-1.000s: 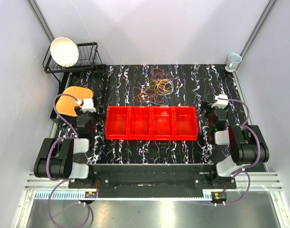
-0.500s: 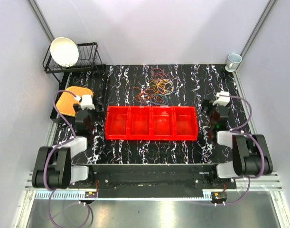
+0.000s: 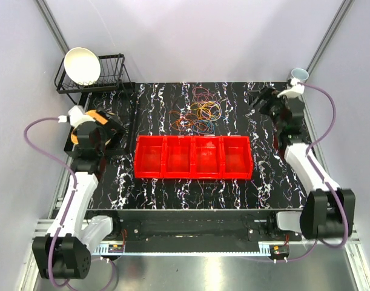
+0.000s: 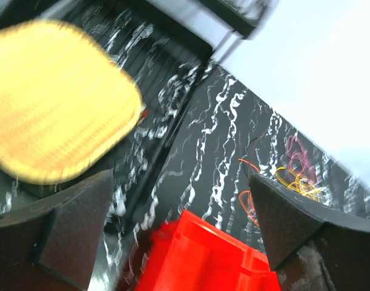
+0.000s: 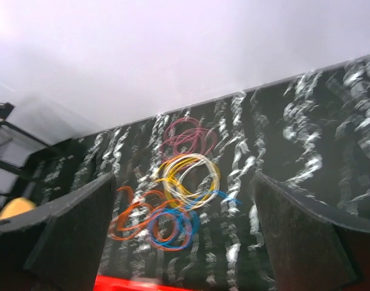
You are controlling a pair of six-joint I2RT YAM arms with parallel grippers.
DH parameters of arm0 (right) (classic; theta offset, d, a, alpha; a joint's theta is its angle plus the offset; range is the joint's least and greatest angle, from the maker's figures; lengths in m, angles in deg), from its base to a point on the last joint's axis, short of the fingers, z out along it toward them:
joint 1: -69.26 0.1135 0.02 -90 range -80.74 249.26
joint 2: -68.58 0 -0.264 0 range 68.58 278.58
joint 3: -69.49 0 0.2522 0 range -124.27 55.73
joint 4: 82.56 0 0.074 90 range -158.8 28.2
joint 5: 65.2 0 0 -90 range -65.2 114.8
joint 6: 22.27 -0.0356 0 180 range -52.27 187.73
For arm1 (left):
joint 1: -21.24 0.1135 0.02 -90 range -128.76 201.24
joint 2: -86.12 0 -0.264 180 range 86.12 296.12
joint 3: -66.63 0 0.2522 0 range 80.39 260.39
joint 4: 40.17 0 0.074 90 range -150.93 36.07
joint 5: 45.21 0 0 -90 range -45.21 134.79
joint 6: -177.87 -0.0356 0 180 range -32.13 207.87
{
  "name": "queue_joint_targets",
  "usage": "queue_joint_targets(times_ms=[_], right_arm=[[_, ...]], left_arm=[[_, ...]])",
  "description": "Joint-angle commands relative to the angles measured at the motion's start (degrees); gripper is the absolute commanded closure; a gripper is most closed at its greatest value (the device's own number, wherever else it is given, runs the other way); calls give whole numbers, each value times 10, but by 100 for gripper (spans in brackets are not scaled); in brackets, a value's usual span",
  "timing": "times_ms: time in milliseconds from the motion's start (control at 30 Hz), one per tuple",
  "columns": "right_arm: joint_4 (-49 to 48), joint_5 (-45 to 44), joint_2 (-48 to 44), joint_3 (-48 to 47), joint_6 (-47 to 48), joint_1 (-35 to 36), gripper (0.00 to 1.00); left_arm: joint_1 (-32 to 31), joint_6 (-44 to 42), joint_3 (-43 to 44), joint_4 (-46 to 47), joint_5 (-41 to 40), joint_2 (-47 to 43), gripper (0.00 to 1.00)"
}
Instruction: Untangle the cables
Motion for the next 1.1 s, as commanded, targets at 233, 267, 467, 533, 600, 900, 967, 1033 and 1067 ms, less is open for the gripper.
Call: queue_joint_targets(times_ms=[233,267,467,533,600,900,967,1033,1067], right_arm=[[338,143,223,-294,-90,11,5],[348,153,235,-315,-94,13,8],[357,164,320,-375,-147,28,12],[355,168,354,-392,-167,37,14],[354,172,386,-419,-175,44,16],[350,156,500,-511,-284,55,23],[340,166,517,-525,-302,58,23],[330,161,537,-540,-321,62,24],[331,156,543,-546,-323,69,24]], left_arm=[[24,22,84,-207,130,-32,1],[11,13,98,-242,131,-28,1],[-85,-59,187,-387,69,-14,1],[-104,-84,204,-412,62,-14,1],[-110,-104,211,-441,69,-18,1],[-119,-138,70,-401,21,-84,1],[-124,-139,79,-408,28,-88,1],[-125,-139,72,-394,26,-97,1],[-125,-140,71,-395,22,-95,1]])
